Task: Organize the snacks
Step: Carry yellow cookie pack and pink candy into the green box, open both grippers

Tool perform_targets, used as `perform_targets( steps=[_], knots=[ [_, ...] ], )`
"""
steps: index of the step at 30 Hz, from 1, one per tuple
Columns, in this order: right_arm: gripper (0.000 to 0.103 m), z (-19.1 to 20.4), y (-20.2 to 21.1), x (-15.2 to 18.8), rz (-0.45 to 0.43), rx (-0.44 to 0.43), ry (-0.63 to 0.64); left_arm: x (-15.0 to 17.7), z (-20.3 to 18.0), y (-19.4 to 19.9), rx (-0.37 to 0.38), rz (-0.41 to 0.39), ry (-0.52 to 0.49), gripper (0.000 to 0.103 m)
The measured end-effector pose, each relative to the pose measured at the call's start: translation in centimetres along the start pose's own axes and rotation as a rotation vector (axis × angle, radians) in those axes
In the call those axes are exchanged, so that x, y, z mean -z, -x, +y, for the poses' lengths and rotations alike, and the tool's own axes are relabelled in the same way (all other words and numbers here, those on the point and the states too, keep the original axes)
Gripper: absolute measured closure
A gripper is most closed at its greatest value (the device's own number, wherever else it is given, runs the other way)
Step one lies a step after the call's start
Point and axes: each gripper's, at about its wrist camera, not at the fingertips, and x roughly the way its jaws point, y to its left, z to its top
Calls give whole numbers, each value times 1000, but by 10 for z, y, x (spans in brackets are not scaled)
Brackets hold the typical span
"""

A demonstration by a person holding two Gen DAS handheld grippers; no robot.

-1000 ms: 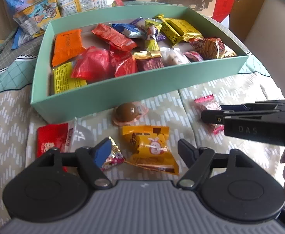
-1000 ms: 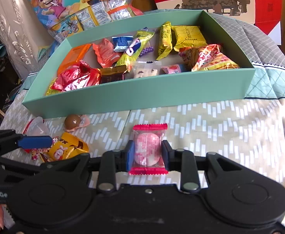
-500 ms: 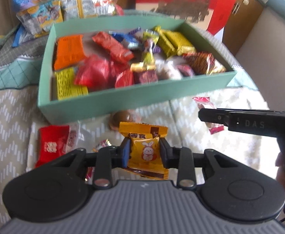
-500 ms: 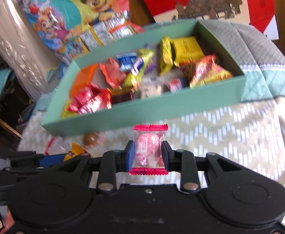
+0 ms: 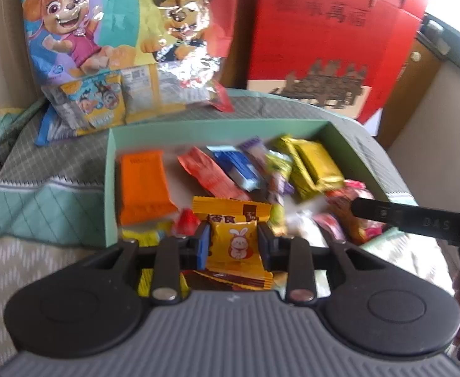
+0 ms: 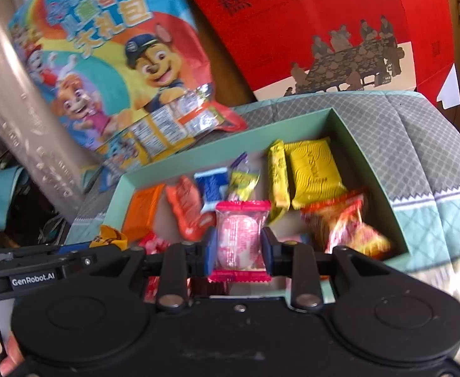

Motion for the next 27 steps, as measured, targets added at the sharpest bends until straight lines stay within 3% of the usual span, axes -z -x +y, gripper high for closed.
perform_targets(
  steps=[8,11,13,14,15,17,20,27],
  knots=[
    [74,-4,-43,-22,14,29,-22,-34,15,-40,-39,23,16,72],
    [68,-4,-53,-25,8,30,-33,-41,18,-50,-47,27,24,68],
    [44,-4,-58,-27,7,35,-38,-42,20,-56,-66,31,34,39],
    [24,-3,-59,-26,1,38,-40,-41,20,-57,-82,29,41,20],
    [9,-3,-59,-25,-5,40,-42,-39,21,-58,-96,24,43,10],
    [1,-1,-56,-24,-13,41,-40,-34,21,-58,-101,28,41,5],
    [0,0,-56,-23,11,41,-47,-28,23,-59,-106,52,50,0],
    [0,6,-50,-13,43,39,-51,-14,23,-47,-93,68,64,0]
  ],
)
